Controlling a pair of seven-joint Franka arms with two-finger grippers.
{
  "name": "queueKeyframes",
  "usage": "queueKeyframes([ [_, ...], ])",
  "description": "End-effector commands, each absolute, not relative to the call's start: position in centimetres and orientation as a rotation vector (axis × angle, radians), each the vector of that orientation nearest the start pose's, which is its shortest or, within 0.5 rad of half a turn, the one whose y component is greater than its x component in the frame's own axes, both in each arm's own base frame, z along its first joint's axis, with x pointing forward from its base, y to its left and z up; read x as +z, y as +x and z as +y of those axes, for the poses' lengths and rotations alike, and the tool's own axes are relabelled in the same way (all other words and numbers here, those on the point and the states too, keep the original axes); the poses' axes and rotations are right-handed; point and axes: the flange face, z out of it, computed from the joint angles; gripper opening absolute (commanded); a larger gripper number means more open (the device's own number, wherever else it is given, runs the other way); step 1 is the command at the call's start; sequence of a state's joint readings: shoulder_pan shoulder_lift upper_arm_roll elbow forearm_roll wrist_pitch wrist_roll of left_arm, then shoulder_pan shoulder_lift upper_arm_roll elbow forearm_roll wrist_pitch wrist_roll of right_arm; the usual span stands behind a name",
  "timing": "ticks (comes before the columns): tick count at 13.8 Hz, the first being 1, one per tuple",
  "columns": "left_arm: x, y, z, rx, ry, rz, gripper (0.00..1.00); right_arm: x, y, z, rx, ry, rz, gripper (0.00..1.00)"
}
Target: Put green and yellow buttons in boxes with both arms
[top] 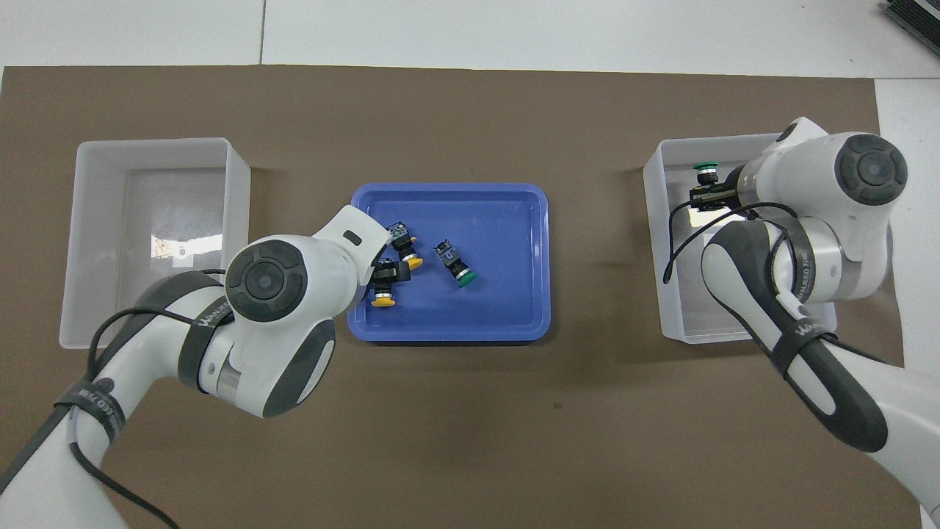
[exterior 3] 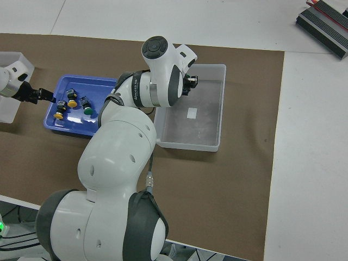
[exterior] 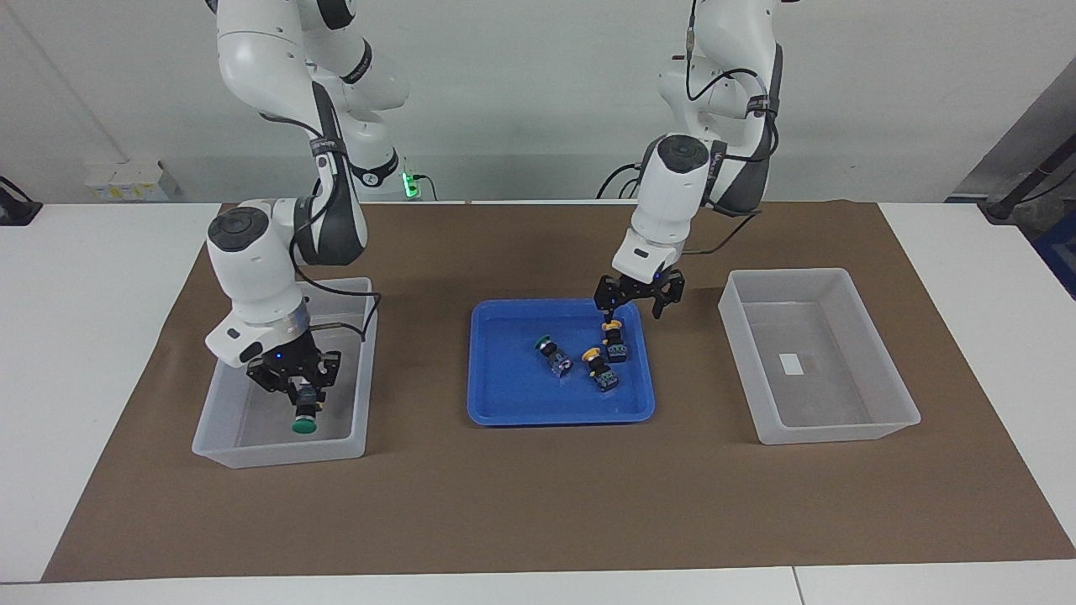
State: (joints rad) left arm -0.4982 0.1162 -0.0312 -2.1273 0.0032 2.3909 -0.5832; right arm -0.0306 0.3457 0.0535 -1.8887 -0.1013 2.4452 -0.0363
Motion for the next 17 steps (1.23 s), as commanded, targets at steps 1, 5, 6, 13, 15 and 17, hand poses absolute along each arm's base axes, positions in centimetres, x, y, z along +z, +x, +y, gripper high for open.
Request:
queueKeyframes([
  [1, 34.6, 48.8, -29.9, -0.212, -3.227, -0.069, 1.00, 34.1, 64.7, 1.7, -0.356, -3.155, -0.254, 0.12],
  [5, 32.3, 49.3, -30.1, -0.247, -3.238, -0.065, 0.90, 34.1, 64.7, 1.8, -0.356, -3.155, -0.254, 0.50],
  [6, 31.8, 49.5, -30.3, -0.271, -3.245, -0.068, 0.87, 34.1, 64.7, 1.8, -0.356, -3.155, -0.254, 0.50],
  [13, 30.1, 49.9, -30.5, -0.286, -3.248, -0.047, 0.58, 34.8, 64.8, 1.7, -0.361, -3.156, -0.241, 0.50],
  [15, 30.0, 49.9, -30.4, -0.281, -3.246, -0.047, 0.41, 37.3, 64.5, 2.0, -0.385, -3.155, -0.239, 0.61],
  [17, 30.1, 50.0, -30.3, -0.273, -3.243, -0.052, 0.22, 39.6, 63.8, 2.6, -0.372, -3.156, -0.235, 0.83],
])
